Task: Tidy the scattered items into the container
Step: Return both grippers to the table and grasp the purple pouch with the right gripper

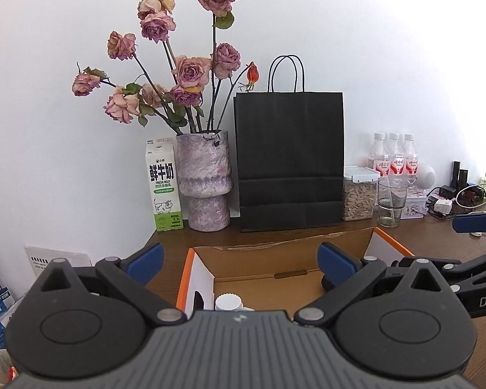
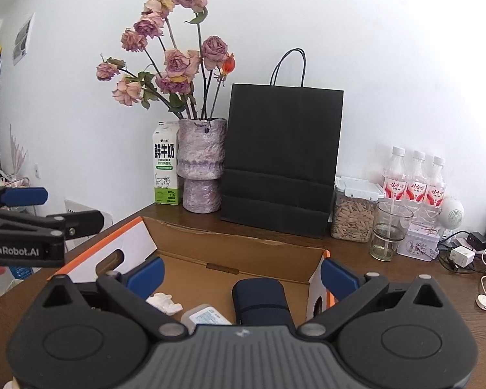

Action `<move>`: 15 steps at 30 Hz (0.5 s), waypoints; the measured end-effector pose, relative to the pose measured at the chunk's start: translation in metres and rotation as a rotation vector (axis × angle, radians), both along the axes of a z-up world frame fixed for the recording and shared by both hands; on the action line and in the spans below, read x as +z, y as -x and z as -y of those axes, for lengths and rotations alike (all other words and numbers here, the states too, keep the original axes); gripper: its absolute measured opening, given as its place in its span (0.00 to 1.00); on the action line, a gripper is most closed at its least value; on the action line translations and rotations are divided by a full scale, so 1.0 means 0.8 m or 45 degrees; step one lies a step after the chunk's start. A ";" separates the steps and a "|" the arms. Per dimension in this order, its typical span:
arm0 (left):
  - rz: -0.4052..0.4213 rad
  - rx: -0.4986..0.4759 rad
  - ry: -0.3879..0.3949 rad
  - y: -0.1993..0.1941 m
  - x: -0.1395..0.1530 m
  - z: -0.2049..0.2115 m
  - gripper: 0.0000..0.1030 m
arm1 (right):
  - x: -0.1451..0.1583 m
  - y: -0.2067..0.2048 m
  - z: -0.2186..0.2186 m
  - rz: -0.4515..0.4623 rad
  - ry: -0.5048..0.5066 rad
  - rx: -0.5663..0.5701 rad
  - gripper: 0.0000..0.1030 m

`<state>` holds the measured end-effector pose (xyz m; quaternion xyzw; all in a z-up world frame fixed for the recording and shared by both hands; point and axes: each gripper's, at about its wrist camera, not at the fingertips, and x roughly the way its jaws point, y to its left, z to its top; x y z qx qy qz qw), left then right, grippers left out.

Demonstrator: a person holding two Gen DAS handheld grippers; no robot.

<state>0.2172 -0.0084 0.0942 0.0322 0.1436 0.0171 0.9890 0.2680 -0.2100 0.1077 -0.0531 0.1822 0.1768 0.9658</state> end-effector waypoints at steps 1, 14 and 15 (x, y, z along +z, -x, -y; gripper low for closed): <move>0.000 -0.002 -0.009 0.007 -0.001 -0.002 1.00 | 0.000 0.008 0.001 0.006 0.008 0.005 1.00; -0.133 0.051 -0.069 0.097 -0.053 -0.038 1.00 | -0.058 0.116 0.021 -0.105 0.135 0.054 1.00; -0.148 0.057 -0.069 0.104 -0.058 -0.041 1.00 | -0.066 0.124 0.022 -0.125 0.145 0.056 1.00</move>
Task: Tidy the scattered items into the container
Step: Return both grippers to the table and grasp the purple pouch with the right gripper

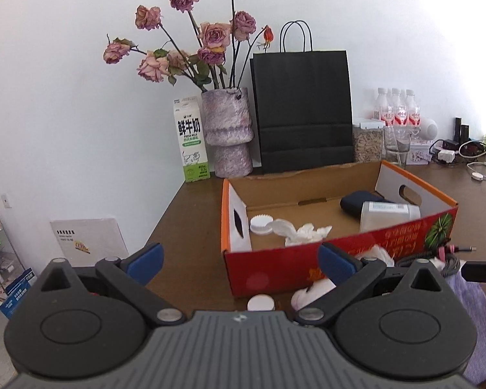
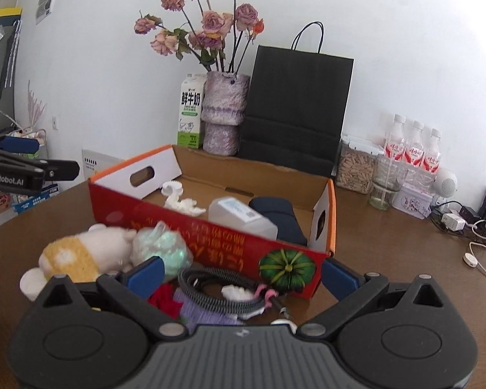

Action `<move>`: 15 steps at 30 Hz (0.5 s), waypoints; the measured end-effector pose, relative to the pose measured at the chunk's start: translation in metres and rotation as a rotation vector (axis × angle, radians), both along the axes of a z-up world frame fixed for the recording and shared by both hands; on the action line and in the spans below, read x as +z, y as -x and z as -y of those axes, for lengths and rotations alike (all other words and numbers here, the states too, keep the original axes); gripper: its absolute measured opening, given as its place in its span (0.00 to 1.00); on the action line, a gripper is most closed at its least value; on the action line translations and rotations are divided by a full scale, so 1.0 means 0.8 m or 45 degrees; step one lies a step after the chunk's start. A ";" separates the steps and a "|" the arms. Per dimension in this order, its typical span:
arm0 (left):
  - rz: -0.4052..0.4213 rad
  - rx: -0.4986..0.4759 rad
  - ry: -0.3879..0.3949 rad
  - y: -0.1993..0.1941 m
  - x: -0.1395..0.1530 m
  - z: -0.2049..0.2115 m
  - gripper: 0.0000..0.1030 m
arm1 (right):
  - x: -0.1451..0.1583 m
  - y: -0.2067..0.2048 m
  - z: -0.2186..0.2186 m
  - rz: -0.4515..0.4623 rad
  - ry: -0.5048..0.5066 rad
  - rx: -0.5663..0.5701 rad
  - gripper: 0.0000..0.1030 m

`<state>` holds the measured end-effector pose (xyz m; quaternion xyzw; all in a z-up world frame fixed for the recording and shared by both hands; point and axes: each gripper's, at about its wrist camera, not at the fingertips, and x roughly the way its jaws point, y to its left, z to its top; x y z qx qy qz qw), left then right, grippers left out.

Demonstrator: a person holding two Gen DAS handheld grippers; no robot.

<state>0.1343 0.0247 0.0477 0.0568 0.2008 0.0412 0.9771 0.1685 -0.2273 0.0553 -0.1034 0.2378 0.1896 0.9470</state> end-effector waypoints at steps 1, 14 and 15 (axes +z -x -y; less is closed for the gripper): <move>-0.013 0.004 0.005 0.006 -0.005 -0.003 1.00 | -0.006 0.007 0.001 -0.017 0.007 0.000 1.00; -0.130 0.056 0.133 0.049 -0.047 -0.024 1.00 | -0.066 0.048 -0.006 -0.256 -0.066 -0.058 1.00; -0.134 0.057 0.138 0.050 -0.049 -0.024 1.00 | -0.067 0.048 -0.009 -0.262 -0.072 -0.066 1.00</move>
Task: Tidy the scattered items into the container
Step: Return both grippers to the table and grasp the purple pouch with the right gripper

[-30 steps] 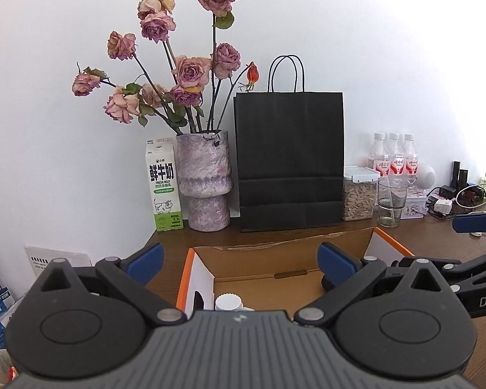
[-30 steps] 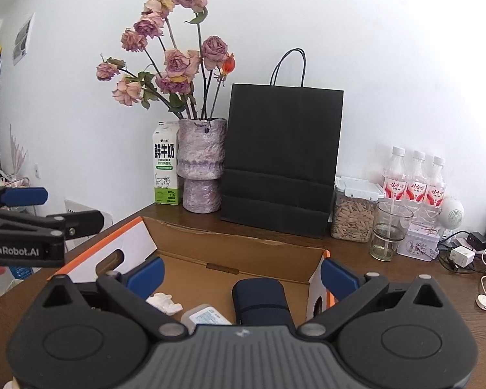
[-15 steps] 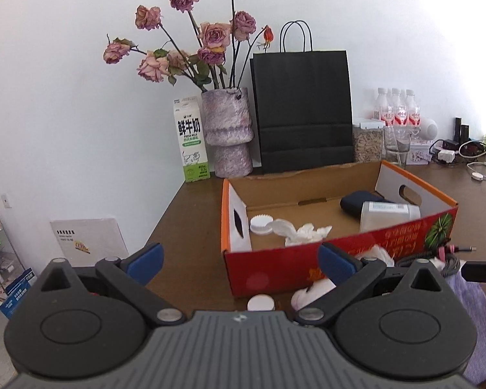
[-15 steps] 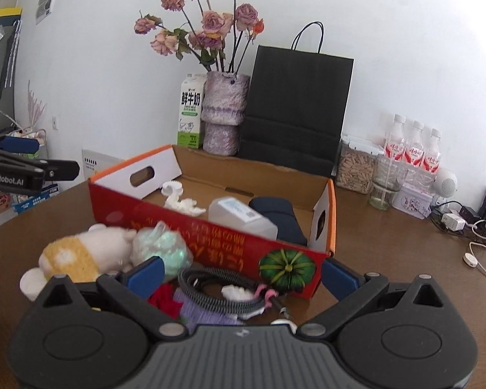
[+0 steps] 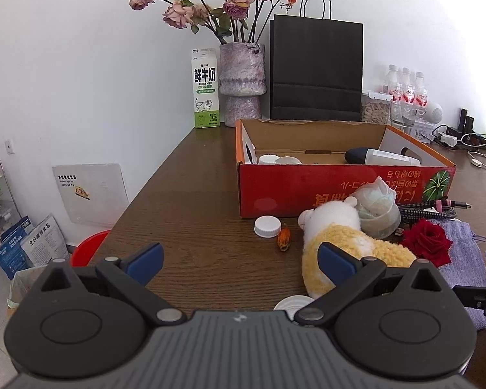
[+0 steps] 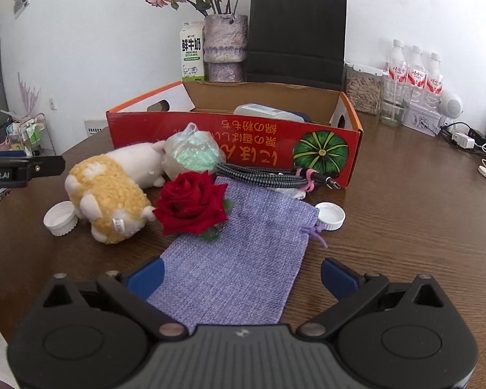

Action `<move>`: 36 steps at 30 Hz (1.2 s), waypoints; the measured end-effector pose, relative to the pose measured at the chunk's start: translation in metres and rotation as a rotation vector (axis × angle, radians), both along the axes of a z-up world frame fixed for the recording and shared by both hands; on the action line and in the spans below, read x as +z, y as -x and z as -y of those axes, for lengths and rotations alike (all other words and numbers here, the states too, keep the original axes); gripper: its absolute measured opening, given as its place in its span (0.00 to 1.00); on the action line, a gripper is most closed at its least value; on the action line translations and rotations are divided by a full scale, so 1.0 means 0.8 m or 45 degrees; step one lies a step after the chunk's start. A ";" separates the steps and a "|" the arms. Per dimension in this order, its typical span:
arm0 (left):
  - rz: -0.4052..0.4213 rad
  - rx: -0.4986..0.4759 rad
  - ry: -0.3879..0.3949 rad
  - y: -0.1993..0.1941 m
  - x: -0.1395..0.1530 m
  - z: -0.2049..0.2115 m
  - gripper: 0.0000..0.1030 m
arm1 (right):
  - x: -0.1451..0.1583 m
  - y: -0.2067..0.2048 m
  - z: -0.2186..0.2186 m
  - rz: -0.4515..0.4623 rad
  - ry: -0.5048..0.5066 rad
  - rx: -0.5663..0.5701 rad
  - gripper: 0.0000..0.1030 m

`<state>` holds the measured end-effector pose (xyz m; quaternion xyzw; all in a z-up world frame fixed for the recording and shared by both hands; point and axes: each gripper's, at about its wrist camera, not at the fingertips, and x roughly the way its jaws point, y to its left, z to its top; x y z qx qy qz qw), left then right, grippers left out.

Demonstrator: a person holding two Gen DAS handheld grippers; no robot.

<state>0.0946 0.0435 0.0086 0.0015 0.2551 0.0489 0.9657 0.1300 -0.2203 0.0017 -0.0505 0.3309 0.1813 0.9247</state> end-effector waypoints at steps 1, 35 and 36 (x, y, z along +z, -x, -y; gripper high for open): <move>-0.003 -0.001 0.005 0.002 -0.002 0.001 1.00 | -0.001 -0.001 -0.003 -0.007 -0.007 -0.007 1.00; -0.103 -0.030 0.025 0.001 -0.031 0.016 1.00 | 0.008 0.013 0.072 0.172 -0.063 -0.160 0.00; -0.106 -0.033 0.020 0.001 -0.032 0.018 1.00 | 0.007 0.012 0.072 0.166 -0.065 -0.163 0.00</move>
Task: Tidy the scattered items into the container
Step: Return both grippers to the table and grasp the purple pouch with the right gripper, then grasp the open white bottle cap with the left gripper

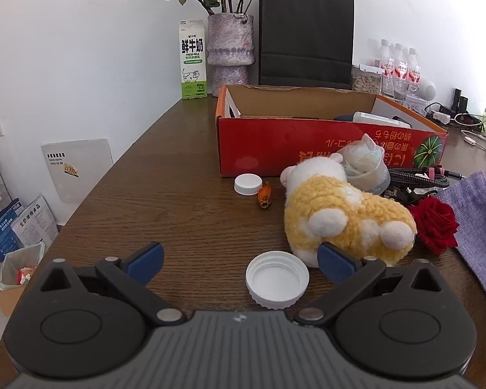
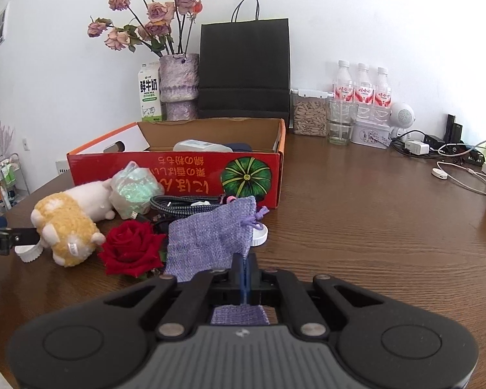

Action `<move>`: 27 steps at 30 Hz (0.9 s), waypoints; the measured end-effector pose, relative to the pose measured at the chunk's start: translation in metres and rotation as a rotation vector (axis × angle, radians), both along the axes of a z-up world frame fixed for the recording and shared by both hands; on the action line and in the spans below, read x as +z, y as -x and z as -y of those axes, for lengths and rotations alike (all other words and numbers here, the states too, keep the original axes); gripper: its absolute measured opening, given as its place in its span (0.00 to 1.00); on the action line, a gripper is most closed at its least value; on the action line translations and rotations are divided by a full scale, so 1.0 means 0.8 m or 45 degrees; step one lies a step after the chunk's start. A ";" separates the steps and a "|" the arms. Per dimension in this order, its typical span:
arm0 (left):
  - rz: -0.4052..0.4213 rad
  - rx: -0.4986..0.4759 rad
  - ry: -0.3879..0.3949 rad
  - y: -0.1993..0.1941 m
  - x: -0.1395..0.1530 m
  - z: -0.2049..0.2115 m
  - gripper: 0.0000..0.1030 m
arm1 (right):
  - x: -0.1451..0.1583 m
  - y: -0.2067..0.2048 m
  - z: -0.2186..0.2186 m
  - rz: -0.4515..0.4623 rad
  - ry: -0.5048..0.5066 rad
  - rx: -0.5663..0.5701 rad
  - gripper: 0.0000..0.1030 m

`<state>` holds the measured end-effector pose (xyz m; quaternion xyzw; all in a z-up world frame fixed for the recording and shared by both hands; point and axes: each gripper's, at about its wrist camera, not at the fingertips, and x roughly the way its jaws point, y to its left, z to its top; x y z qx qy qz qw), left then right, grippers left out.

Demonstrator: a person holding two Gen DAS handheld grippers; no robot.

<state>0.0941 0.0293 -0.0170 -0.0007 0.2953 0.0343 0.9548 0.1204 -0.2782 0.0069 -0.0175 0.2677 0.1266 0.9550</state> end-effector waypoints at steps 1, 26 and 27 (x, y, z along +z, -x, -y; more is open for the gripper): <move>-0.004 -0.004 -0.005 -0.001 -0.001 0.001 1.00 | -0.002 -0.001 -0.001 -0.007 -0.002 -0.005 0.01; -0.013 -0.081 0.069 0.005 -0.010 0.008 0.40 | -0.028 -0.014 -0.043 -0.172 0.077 0.080 1.00; -0.013 -0.081 0.070 0.005 -0.010 0.008 0.40 | -0.027 -0.013 -0.042 -0.165 0.072 0.088 0.96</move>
